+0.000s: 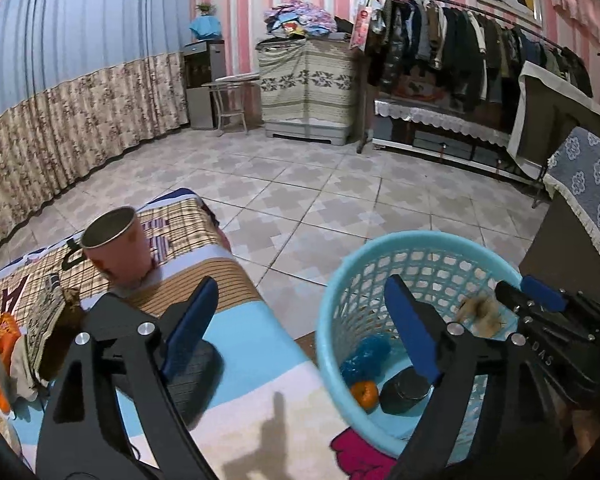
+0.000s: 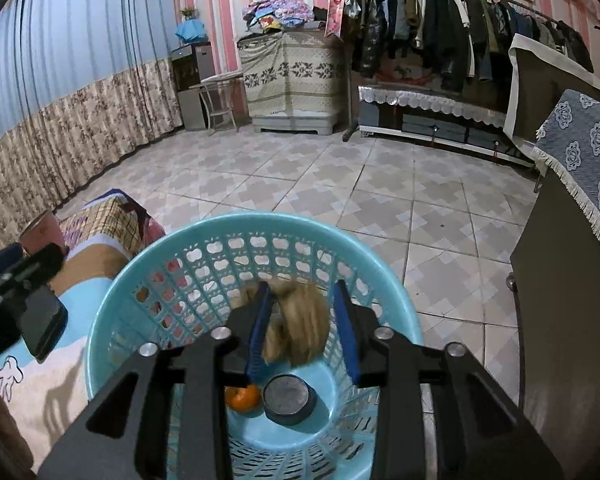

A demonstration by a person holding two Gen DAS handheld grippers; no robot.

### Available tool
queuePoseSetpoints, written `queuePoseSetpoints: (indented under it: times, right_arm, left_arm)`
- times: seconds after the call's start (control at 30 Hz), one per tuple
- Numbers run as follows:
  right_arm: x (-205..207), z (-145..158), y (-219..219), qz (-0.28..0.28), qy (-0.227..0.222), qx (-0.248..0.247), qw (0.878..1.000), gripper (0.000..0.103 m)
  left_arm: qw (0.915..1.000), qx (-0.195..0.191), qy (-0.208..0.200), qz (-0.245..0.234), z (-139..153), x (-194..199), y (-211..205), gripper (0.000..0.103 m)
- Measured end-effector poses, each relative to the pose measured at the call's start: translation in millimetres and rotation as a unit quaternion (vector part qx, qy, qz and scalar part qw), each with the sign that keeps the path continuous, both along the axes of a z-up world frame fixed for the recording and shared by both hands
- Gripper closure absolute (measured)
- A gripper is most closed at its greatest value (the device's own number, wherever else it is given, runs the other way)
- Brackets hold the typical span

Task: Collect trash
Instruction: 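Open both tools to drop the bags into the basket, then turn back to the mat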

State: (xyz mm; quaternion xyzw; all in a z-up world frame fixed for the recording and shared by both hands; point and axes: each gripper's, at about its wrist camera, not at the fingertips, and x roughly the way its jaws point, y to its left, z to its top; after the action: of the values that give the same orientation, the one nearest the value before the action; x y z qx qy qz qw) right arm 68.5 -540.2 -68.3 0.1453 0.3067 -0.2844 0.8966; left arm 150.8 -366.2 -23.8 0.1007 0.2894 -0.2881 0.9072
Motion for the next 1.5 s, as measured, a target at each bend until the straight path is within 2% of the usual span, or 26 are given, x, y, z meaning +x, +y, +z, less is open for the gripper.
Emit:
queuePoseSetpoints:
  times: [0.07, 0.13, 0.3, 0.37, 0.73, 0.9, 1.1, 1.27, 1.4, 1.5]
  right_arm:
    - [1.2, -1.9, 1.6, -0.003, 0.0, 0.0, 1.0, 0.039]
    - [3.8, -3.3, 1.5, -0.003, 0.005, -0.002, 1.0, 0.036]
    - [8.1, -8.8, 9.2, -0.004, 0.015, -0.013, 1.0, 0.02]
    - [7.4, -8.0, 12.2, -0.003, 0.013, -0.015, 1.0, 0.018]
    - [1.0, 2.3, 29.7, -0.004, 0.005, -0.031, 0.999, 0.013]
    - [-0.3, 11.8, 42.6, -0.001, -0.009, -0.033, 0.999, 0.009]
    - [10.7, 25.6, 79.4, 0.031, -0.013, -0.053, 0.998, 0.007]
    - [23.4, 33.8, 113.4, 0.066, -0.026, -0.045, 0.997, 0.006]
    - [36.3, 38.1, 147.0, 0.104, -0.031, -0.045, 0.993, 0.005]
    - [43.3, 39.7, 166.9, 0.126, -0.03, -0.049, 0.99, 0.005]
  left_arm:
    - [1.0, 0.001, -0.001, 0.005, 0.0, 0.6, 3.7, 0.02]
    - [0.9999, 0.003, -0.002, 0.009, -1.0, 2.2, 8.0, 0.02]
    - [0.9998, 0.003, -0.001, 0.02, -2.0, 3.2, 19.1, 0.019]
    - [0.9997, 0.003, -0.002, 0.024, -1.3, 3.7, 22.9, 0.018]
    - [0.9986, -0.002, -0.012, 0.051, 5.8, -4.8, 61.5, 0.011]
    - [0.997, -0.008, -0.014, 0.076, 10.0, -11.3, 94.5, 0.008]
    - [0.9933, -0.01, -0.015, 0.114, 16.2, -13.2, 149.4, 0.006]
    - [0.9872, -0.007, -0.016, 0.158, 17.2, -10.0, 207.1, 0.006]
    - [0.9798, 0.012, -0.012, 0.199, 6.6, -3.8, 251.5, 0.006]
    - [0.9735, 0.025, 0.008, 0.227, -6.8, 3.3, 286.6, 0.006]
